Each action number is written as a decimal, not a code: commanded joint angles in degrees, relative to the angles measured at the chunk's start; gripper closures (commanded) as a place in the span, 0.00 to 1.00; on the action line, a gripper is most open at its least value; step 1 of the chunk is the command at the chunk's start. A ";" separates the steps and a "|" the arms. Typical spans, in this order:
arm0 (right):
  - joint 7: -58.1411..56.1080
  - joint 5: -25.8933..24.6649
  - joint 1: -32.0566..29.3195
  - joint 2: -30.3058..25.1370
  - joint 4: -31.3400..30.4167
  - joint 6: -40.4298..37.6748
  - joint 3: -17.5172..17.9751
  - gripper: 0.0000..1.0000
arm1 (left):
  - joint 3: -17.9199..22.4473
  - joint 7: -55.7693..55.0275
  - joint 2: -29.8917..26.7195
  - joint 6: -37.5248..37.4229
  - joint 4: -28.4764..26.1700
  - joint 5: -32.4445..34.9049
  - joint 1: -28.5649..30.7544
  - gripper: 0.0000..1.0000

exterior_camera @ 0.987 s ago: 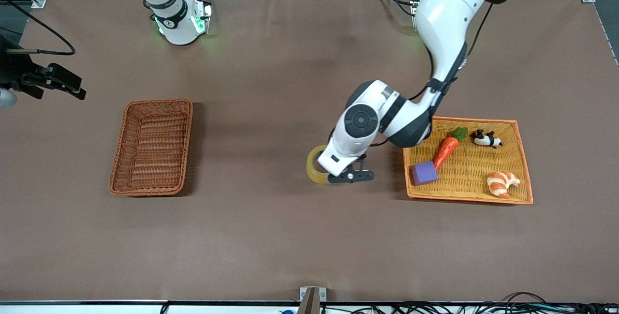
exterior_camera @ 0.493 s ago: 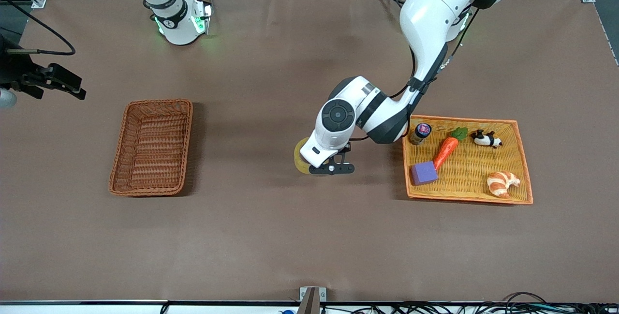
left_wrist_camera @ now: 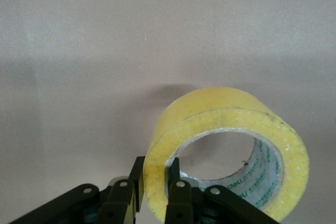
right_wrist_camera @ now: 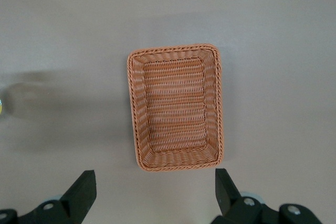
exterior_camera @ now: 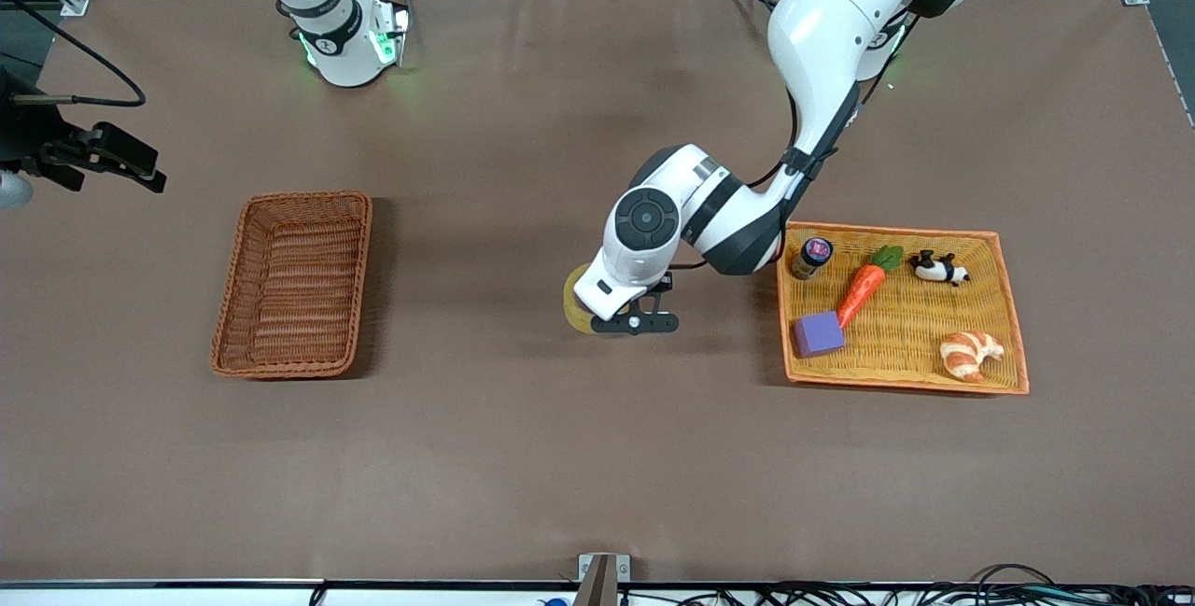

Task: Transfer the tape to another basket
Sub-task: 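Carry the tape roll with the left gripper to the table middle and lower it, then open the left gripper releasing the tape while the right gripper reaches toward it, then grasp the tape roll with the right gripper while the left gripper withdraws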

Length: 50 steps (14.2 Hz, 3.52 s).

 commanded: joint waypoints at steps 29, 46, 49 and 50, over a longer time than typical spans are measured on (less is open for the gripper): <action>16.82 -5.77 2.90 22.15 -0.28 27.45 23.46 0.00 | -0.05 18.21 -41.18 -8.81 -26.34 -0.78 17.00 0.00; 39.70 -30.64 14.24 47.31 -0.63 48.48 29.20 0.00 | 4.23 38.00 -49.81 -19.97 -22.22 -10.10 31.36 0.00; 39.98 -31.71 14.24 47.75 -0.89 48.57 29.11 0.00 | 6.63 38.28 -51.74 -22.34 -22.83 -10.02 30.21 0.00; 39.98 -32.24 14.16 47.75 -1.24 48.48 29.11 0.00 | 7.76 38.28 -53.06 -22.61 -23.53 -10.02 30.21 0.00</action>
